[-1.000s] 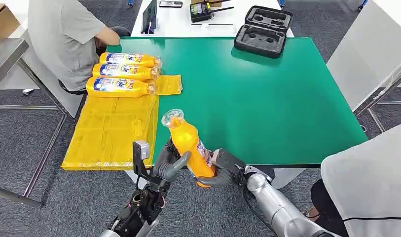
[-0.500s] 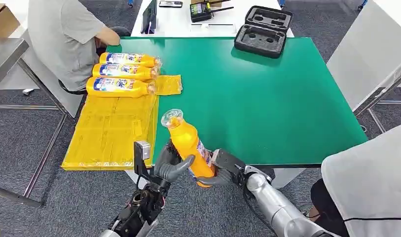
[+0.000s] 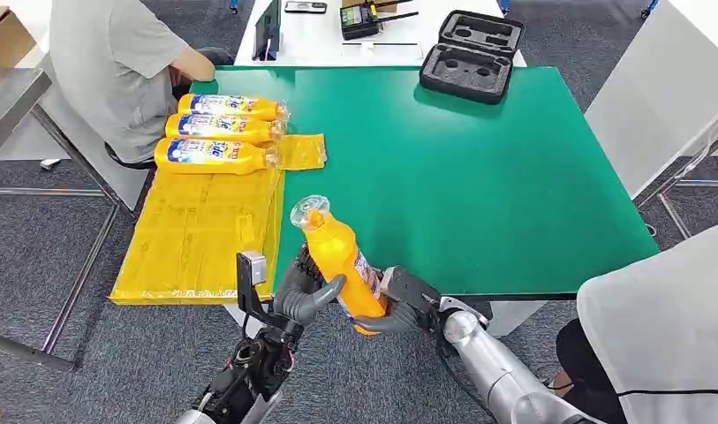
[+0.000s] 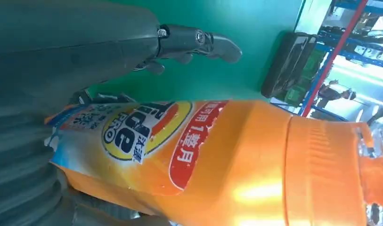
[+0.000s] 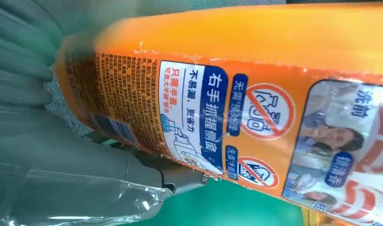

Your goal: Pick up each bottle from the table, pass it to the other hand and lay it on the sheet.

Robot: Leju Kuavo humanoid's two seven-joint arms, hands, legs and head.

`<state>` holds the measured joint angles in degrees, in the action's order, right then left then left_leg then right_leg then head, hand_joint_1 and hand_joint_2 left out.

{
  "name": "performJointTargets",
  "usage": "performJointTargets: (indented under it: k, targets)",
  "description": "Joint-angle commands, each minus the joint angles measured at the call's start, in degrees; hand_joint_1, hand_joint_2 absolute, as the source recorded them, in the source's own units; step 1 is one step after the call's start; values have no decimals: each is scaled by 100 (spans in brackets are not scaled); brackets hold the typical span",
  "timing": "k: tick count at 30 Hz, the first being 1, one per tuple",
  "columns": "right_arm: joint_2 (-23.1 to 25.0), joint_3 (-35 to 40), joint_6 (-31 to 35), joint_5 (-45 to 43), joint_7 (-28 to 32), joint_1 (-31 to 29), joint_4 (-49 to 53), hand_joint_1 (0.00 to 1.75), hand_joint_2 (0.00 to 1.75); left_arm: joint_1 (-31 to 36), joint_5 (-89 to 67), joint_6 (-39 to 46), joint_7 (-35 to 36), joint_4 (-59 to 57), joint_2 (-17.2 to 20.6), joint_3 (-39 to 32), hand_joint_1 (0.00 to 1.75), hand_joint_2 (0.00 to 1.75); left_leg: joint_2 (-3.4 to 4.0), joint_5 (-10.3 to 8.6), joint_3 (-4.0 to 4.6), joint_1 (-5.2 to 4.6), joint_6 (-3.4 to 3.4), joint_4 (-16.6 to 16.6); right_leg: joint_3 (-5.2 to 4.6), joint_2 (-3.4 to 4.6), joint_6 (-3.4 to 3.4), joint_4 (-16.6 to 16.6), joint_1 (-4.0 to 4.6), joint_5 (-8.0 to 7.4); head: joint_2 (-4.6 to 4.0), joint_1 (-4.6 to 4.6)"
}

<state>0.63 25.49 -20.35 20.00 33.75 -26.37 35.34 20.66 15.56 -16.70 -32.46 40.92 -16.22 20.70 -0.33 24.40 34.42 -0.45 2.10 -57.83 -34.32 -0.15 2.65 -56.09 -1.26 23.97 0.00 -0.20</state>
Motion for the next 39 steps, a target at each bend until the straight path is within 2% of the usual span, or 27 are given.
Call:
performJointTargets:
  k: [1,12,15,16,17,19,20,22,29,30,31,32,34,36,39]
  targets:
    - [5,-83,-44,26,-34,-124,-8,175,175,215,-52,-17,9,-357,133,-54,0,175,5,3,-7,4,-8,1,7,4,-8,2,4,1,0,2]
    - [68,-81,-67,60,-65,-179,-30,175,175,210,-89,-26,38,-360,127,-36,0,175,9,5,-9,5,-9,0,8,8,-9,1,5,2,0,2]
    - [76,-76,-80,67,-55,-207,-48,175,175,224,-49,-39,48,-399,116,-63,3,175,20,23,-38,23,-27,-9,39,17,-29,2,24,13,0,2]
    - [83,-77,-83,69,-63,-227,-60,175,175,229,-21,-28,37,-412,110,-95,91,175,19,21,-38,21,-25,-6,38,16,-27,3,22,11,0,2]
    - [84,-81,-82,66,-65,-241,-90,175,175,234,-6,-13,25,-423,108,-106,136,175,19,19,-37,19,-25,-4,36,17,-26,3,20,10,0,0]
    - [72,-83,-83,65,-52,-245,-104,175,175,235,14,17,7,-423,100,-136,166,175,8,3,-7,4,-8,0,6,7,-8,1,4,1,0,2]
    - [68,-83,-81,62,-42,-251,-117,175,175,233,25,33,-9,-417,94,-150,173,175,12,7,-13,7,-12,0,12,11,-12,1,8,2,0,0]
    - [68,-83,-81,62,-42,-251,-117,175,175,233,25,33,-9,-417,94,-150,175,175,13,10,-15,9,-14,-4,15,12,-14,-1,10,5,0,2]
    - [28,-100,-64,43,-4,-229,-125,175,175,218,11,38,-63,-377,90,-134,175,175,8,4,-8,4,-8,1,7,7,-8,1,4,1,0,2]
    - [19,-123,-33,32,6,-209,-94,147,175,213,20,54,-80,-373,81,-145,175,175,11,10,-15,9,-13,-4,15,9,-14,0,10,5,0,2]
    - [5,-156,-16,3,-7,-173,-45,79,175,214,23,57,-103,-380,79,-133,175,175,7,8,-14,7,-13,-2,14,6,-13,0,8,5,0,2]
    - [-4,-161,-17,0,-15,-159,-27,54,175,219,24,50,-116,-387,79,-123,175,175,4,4,-9,5,-9,0,9,3,-9,1,5,2,0,2]
    - [-45,-182,-16,-10,-30,-111,17,37,175,235,57,-27,-164,-412,67,-90,175,175,5,8,-14,8,-12,-3,14,4,-12,0,9,5,0,2]
    - [-50,-248,62,-36,-44,-76,45,0,175,236,118,-114,-172,-415,51,-71,175,175,1,9,-18,11,-14,-3,22,0,-14,4,11,6,0,2]
    - [-58,-372,160,-109,-174,-23,111,0,175,255,203,-147,-166,-394,48,-71,175,175,1,9,-19,9,-13,-1,21,-1,-14,3,10,7,0,0]
